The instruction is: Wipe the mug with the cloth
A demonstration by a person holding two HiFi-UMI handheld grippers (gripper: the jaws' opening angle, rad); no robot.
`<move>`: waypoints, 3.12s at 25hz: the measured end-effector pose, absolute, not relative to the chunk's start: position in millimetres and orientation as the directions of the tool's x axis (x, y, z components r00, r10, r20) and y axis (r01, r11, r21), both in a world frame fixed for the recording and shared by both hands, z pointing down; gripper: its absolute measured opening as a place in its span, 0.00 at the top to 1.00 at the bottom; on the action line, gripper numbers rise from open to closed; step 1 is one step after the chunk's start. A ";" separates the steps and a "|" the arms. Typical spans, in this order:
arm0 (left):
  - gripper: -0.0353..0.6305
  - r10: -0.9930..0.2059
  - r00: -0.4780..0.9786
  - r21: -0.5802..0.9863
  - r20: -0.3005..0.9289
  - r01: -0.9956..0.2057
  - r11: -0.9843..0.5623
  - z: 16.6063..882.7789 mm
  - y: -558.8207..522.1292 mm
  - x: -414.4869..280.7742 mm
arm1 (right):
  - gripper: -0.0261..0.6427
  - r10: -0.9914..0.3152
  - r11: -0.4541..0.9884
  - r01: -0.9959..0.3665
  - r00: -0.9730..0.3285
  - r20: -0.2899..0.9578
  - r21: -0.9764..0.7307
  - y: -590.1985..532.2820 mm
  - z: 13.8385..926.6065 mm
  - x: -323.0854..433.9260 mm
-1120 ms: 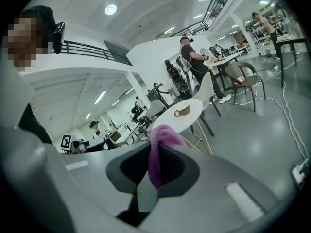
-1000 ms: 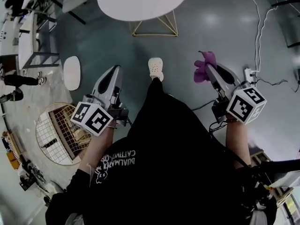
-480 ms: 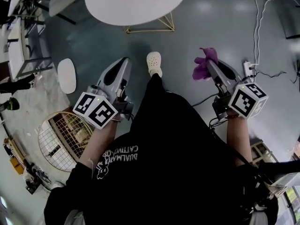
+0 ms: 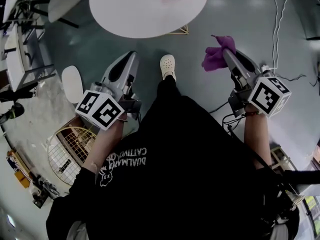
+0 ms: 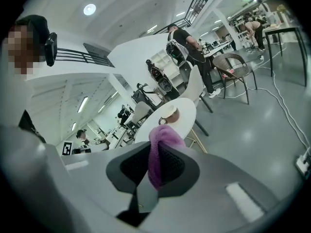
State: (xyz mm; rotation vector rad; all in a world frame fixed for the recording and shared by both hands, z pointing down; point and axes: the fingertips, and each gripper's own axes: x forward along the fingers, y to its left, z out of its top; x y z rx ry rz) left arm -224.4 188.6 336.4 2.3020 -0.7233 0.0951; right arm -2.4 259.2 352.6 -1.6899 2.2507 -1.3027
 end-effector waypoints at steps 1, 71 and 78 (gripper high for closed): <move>0.95 -0.471 0.841 0.612 0.268 -0.526 -0.590 336.1 178.3 -224.3 | 0.91 -0.809 0.059 -0.775 -0.406 0.425 -0.629 249.4 348.5 -3.1; 0.83 0.018 0.607 0.353 0.795 -0.438 -0.826 481.5 -33.1 -22.4 | 0.91 -0.300 0.223 -0.440 -0.880 0.369 -0.870 -15.1 460.7 -6.6; 0.83 0.055 0.621 0.372 0.782 -0.393 -0.841 480.4 -32.5 -19.5 | 0.91 -0.228 0.247 -0.400 -0.909 0.348 -0.883 -14.0 462.2 -4.1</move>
